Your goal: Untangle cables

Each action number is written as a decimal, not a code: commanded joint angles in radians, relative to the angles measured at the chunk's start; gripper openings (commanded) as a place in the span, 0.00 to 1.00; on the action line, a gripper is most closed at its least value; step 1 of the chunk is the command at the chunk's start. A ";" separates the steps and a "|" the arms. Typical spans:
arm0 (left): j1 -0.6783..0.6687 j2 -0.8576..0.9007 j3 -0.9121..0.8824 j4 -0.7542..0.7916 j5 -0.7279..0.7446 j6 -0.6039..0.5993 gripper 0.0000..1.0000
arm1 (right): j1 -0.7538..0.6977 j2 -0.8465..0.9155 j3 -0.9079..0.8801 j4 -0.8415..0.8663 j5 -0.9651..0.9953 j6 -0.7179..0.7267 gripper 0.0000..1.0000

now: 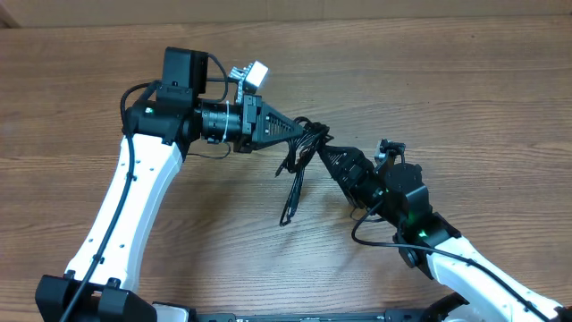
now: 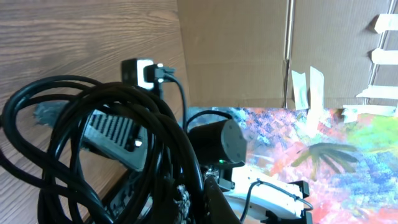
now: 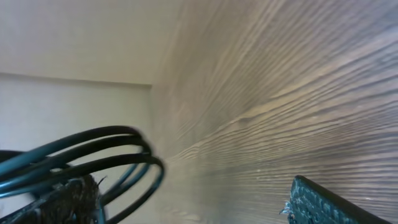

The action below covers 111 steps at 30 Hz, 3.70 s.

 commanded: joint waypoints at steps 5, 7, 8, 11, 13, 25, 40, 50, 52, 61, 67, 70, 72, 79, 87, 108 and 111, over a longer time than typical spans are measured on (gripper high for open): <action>0.003 -0.029 0.030 0.032 -0.077 -0.102 0.04 | -0.006 -0.083 0.006 -0.022 -0.025 -0.019 0.97; 0.003 -0.029 0.030 0.031 -0.145 -0.101 0.04 | -0.025 -0.155 0.006 -0.100 -0.045 -0.037 1.00; 0.003 -0.029 0.030 0.030 -0.177 -0.100 0.04 | -0.031 -0.193 0.006 -0.137 -0.064 -0.039 1.00; 0.002 -0.029 0.030 0.031 -0.251 -0.105 0.04 | -0.031 -0.295 0.006 -0.197 -0.121 -0.127 1.00; 0.002 -0.029 0.030 0.033 -0.270 -0.172 0.04 | -0.026 -0.341 0.006 -0.212 -0.162 -0.182 0.99; 0.015 -0.029 0.030 0.197 -0.238 -0.529 0.04 | -0.023 -0.278 0.006 -0.350 -0.143 -0.026 1.00; 0.012 -0.029 0.030 0.189 -0.172 -0.536 0.04 | -0.022 0.117 0.006 0.171 -0.108 0.089 1.00; -0.027 -0.029 0.030 0.190 -0.168 -0.555 0.04 | -0.016 0.290 0.011 0.417 -0.096 0.163 1.00; -0.045 -0.029 0.030 0.192 -0.173 -0.555 0.04 | -0.013 0.293 0.023 0.440 -0.095 0.159 1.00; -0.090 -0.029 0.030 0.504 -0.122 -0.769 0.05 | 0.105 0.294 0.122 0.218 0.106 0.019 0.96; -0.074 -0.029 0.030 0.673 -0.117 -0.854 0.04 | 0.108 0.293 0.124 0.169 0.141 -0.098 0.83; -0.051 -0.029 0.030 0.682 -0.119 -0.855 0.04 | 0.108 0.293 0.124 0.046 0.190 -0.140 0.80; -0.041 -0.029 0.030 0.683 -0.129 -0.851 0.04 | 0.100 0.293 0.124 -0.052 0.207 -0.164 0.80; -0.034 -0.029 0.030 0.636 -0.256 -0.752 0.04 | 0.029 0.266 0.124 -0.155 0.088 -0.164 0.80; -0.039 -0.029 0.030 0.290 -0.483 -0.640 0.04 | -0.048 0.180 0.125 -0.223 -0.074 -0.198 0.89; -0.064 -0.029 0.030 -0.264 -1.134 -1.130 0.04 | -0.081 0.095 0.125 -0.306 -0.321 -0.196 1.00; -0.064 -0.029 0.030 -0.320 -1.146 -1.131 0.04 | -0.112 0.047 0.135 -0.296 -0.335 -0.250 1.00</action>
